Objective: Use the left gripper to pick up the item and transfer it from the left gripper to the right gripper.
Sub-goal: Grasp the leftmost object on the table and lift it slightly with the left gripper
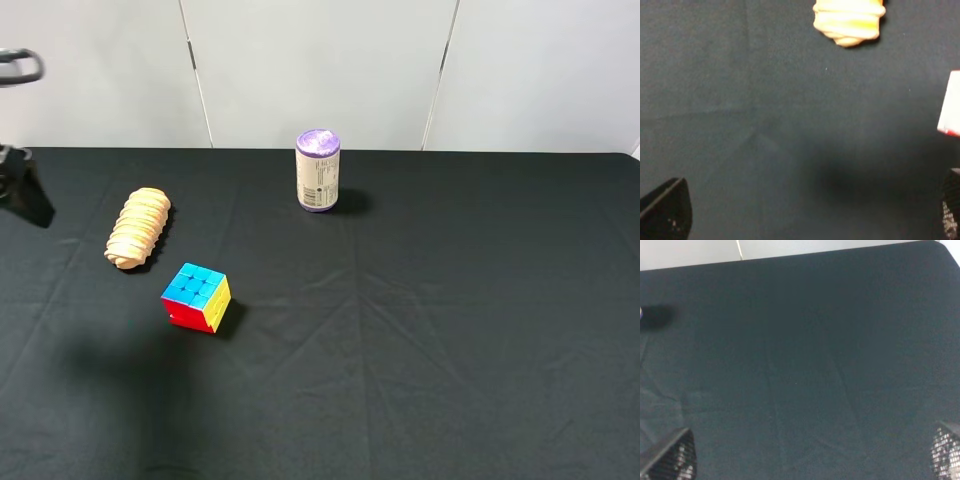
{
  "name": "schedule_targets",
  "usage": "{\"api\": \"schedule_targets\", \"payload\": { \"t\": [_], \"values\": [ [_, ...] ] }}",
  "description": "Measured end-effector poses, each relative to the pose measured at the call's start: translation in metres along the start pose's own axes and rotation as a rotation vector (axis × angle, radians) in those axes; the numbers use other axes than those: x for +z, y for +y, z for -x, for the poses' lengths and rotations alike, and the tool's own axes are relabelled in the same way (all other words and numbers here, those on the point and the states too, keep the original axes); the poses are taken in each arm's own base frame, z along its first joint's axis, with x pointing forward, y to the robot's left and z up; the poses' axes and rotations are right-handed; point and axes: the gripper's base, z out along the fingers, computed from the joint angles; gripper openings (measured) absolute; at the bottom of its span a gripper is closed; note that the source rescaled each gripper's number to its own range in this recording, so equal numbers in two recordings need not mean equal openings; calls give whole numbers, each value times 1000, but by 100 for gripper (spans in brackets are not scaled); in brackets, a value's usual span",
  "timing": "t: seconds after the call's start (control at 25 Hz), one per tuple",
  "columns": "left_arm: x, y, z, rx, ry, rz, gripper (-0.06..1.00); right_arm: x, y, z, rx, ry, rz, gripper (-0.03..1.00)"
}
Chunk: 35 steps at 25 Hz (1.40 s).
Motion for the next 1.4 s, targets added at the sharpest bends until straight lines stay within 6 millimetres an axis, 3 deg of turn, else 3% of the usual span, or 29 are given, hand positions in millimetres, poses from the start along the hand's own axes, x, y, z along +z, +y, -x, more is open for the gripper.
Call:
{"api": "schedule_targets", "payload": {
  "t": [0.32,0.64,1.0,1.4],
  "values": [
    [57,-2,32,-50,116,-52,100,0,0,0,0,0,0,100],
    [101,-22,49,24,146,-35,100,0,0,0,0,0,0,100],
    [146,-45,54,53,143,-40,100,0,0,0,0,0,0,100],
    [176,-47,52,58,144,-30,100,0,0,0,0,0,0,100]
  ]
}}
